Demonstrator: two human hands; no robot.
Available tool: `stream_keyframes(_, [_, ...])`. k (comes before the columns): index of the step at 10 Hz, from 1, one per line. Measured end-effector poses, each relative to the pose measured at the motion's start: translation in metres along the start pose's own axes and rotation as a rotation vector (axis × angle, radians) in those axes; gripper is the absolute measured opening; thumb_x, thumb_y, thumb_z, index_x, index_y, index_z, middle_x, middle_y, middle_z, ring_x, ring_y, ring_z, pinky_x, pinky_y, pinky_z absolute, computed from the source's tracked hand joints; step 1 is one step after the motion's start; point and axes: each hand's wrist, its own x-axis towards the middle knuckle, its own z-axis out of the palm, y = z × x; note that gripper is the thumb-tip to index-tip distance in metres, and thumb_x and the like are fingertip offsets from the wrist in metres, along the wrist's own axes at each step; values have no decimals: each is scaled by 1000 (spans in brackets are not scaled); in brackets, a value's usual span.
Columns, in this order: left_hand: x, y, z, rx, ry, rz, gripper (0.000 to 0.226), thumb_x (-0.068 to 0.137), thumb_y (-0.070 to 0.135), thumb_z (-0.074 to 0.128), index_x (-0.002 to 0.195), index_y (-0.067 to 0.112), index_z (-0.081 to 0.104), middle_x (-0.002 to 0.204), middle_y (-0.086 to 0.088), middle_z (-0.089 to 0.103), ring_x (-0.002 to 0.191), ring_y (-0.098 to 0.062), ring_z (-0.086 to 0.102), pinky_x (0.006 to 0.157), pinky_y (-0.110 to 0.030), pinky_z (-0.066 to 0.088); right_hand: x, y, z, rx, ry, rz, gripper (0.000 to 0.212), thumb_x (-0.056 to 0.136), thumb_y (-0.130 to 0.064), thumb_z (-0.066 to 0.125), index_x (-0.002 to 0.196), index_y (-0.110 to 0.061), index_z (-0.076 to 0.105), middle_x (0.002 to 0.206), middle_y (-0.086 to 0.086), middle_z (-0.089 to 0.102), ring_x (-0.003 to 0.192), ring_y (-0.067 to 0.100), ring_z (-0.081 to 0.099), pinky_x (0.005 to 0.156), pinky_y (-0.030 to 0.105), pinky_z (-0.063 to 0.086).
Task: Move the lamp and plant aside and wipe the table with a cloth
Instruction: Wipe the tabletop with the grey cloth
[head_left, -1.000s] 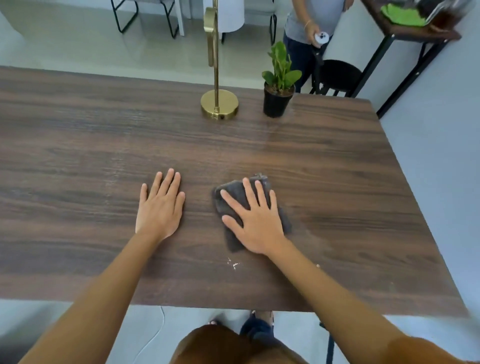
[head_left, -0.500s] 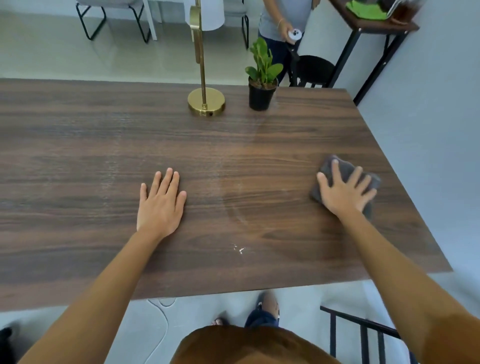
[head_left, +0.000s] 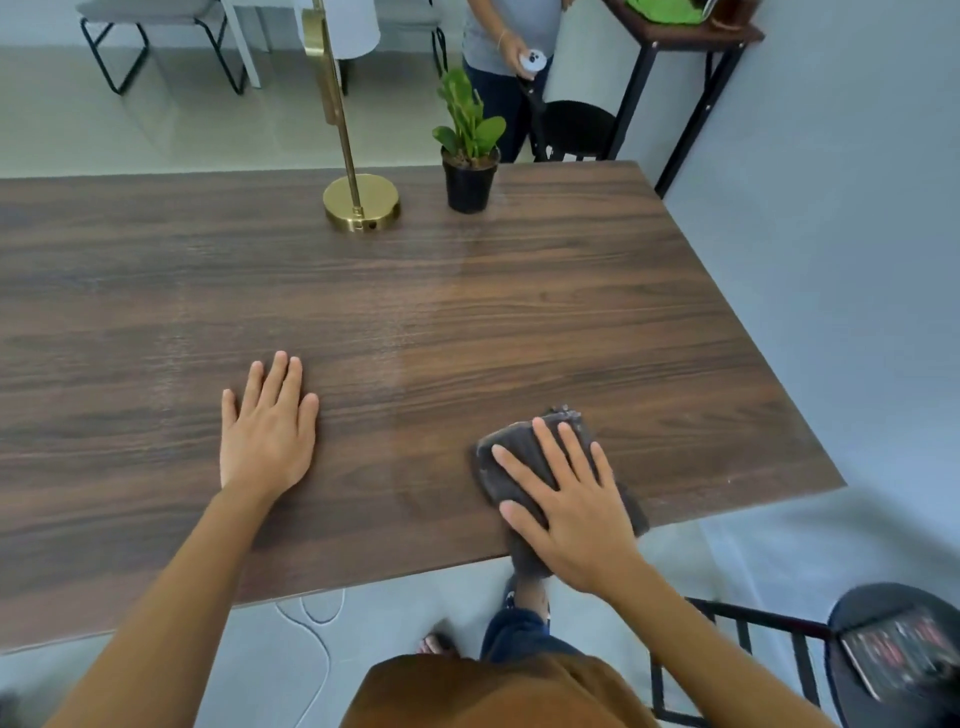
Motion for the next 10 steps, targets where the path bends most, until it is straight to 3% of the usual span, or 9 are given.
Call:
stream_keyframes(1, [-1,0,0,4,2,0,57,101,39,22,152,15,19,161,-1,13,149,-23,6,117,-51,6,-15,72,-19,-42,-22,233,57,93,-71,0,147,-58,-10,166,-6,-5,156,24,3,123,54,10])
stream_keyframes(3, [0,1,0,10,-5,-11,57,101,40,20,153,16,17,162,0,12,149,-23,4,117,-51,5,23,191,-54,3,-2,765,67,90,-71,16,154,-52,7,169,9,6,154,35,5,121,64,9])
stream_keyframes(4, [2,3,1,25,-16,-9,58,101,42,18,153,18,14,162,0,10,149,-23,3,117,-53,5,77,174,-60,57,-5,913,70,92,-73,15,156,-45,8,168,16,-1,153,42,-4,119,67,0])
stream_keyframes(5, [4,3,3,37,-25,-3,59,100,44,16,153,18,13,162,0,9,149,-24,2,116,-54,4,112,97,-47,55,-16,706,69,95,-70,20,157,-42,8,168,18,-2,153,44,-5,119,67,-2])
stream_keyframes(6, [5,2,5,43,-35,-9,61,99,47,14,153,19,12,162,0,7,149,-24,1,116,-54,4,103,-3,-16,38,-14,333,66,96,-65,28,157,-43,11,168,17,1,153,43,0,120,66,1])
stream_keyframes(7, [6,1,6,53,-37,-9,61,99,47,15,153,18,12,162,0,7,149,-24,0,116,-55,4,64,-48,2,43,-36,46,60,98,-63,19,156,-45,13,169,10,6,155,37,4,122,63,7])
stream_keyframes(8, [7,0,7,47,-39,-16,60,100,47,17,153,18,15,162,0,8,149,-24,2,115,-55,5,15,-13,2,30,-20,48,57,99,-63,10,154,-50,9,169,0,8,156,28,6,123,54,6])
stream_keyframes(10, [7,0,7,46,-41,-26,59,100,45,22,153,18,17,162,0,10,148,-25,3,114,-56,6,-28,125,-32,-53,-4,546,66,92,-65,5,155,-48,8,169,4,9,156,28,9,123,56,12])
